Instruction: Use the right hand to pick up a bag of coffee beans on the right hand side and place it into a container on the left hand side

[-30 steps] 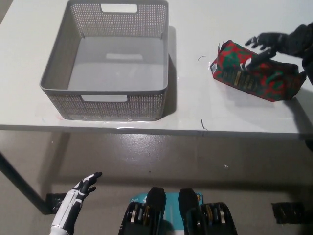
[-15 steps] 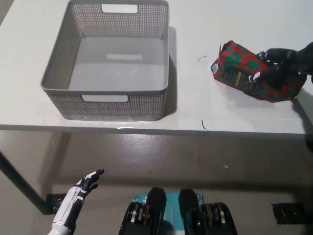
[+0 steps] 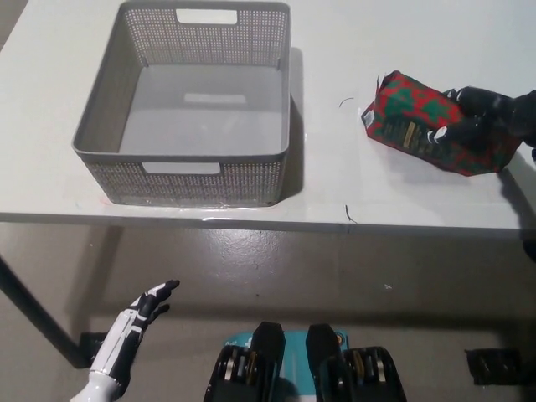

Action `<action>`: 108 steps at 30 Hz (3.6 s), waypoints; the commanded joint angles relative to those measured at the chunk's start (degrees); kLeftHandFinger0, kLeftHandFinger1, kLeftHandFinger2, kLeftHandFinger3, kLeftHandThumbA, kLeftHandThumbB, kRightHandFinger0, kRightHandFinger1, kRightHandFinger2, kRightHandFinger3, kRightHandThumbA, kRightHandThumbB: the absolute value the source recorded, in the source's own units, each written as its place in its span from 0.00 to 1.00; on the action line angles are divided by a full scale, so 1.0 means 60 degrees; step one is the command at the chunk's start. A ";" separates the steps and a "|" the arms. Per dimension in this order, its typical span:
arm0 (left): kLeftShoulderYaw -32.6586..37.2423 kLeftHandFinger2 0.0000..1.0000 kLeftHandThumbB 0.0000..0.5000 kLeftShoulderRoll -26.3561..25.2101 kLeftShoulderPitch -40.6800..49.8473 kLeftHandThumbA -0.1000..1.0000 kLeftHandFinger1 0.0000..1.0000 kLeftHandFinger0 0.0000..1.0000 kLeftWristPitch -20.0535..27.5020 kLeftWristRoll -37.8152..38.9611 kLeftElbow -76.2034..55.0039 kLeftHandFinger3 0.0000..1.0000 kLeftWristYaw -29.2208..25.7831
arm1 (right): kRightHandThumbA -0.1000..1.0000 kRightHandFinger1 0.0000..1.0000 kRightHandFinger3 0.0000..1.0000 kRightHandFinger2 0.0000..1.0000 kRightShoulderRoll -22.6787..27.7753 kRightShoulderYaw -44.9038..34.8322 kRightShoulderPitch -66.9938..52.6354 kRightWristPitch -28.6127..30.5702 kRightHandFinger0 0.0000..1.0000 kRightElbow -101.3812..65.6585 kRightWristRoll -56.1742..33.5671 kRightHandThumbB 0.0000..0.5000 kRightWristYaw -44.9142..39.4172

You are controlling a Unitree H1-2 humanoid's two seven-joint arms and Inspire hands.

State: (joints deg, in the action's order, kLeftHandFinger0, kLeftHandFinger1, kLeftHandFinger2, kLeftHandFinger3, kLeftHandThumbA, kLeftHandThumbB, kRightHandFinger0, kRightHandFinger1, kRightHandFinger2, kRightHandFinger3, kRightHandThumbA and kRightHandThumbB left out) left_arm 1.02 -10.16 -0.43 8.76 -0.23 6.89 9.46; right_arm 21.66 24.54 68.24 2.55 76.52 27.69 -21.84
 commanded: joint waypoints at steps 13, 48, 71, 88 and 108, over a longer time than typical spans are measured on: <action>-0.0054 1.00 0.40 -0.0220 -0.0385 1.00 1.00 1.00 0.0196 0.0113 -0.0184 1.00 0.0181 | 0.00 0.48 0.84 0.87 -0.0577 -0.0268 -0.0847 0.1131 0.02 0.0560 -0.0066 0.33 0.4531; -0.0084 1.00 0.35 -0.0226 -0.0075 1.00 1.00 1.00 0.0274 0.0052 -0.0183 1.00 0.0253 | 0.00 0.58 1.00 0.91 -0.0285 -0.1580 0.2214 0.2346 0.01 -0.0401 -0.0572 0.21 0.6106; 0.0001 1.00 0.37 -0.0218 -0.0089 1.00 1.00 1.00 0.0099 0.0161 -0.0156 1.00 0.0461 | 0.00 0.28 0.66 0.74 -0.2999 -0.1478 0.4197 0.2064 0.00 -0.0915 -0.0497 0.27 0.6449; 0.0183 1.00 0.35 -0.0277 -0.0234 1.00 1.00 1.00 -0.0015 -0.0372 -0.0348 1.00 0.0372 | 0.00 0.29 0.91 0.75 -0.4604 -0.1137 0.3767 0.2412 0.00 -0.0077 -0.0259 0.38 0.6570; 0.0263 1.00 0.44 -0.0431 -0.0353 1.00 1.00 1.00 -0.0178 -0.0241 -0.0360 1.00 0.0540 | 0.78 1.00 1.00 1.00 -0.3641 -0.0950 0.3306 0.1359 1.00 -0.0211 -0.0486 0.74 0.4132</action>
State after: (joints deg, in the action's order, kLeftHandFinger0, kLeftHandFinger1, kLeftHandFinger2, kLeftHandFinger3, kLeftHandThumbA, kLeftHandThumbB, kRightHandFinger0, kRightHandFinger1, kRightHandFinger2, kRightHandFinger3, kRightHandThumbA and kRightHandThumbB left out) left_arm 2.19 -11.69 -1.87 7.40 -1.75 6.39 11.86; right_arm -1.30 18.91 85.51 11.96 77.22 25.70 5.46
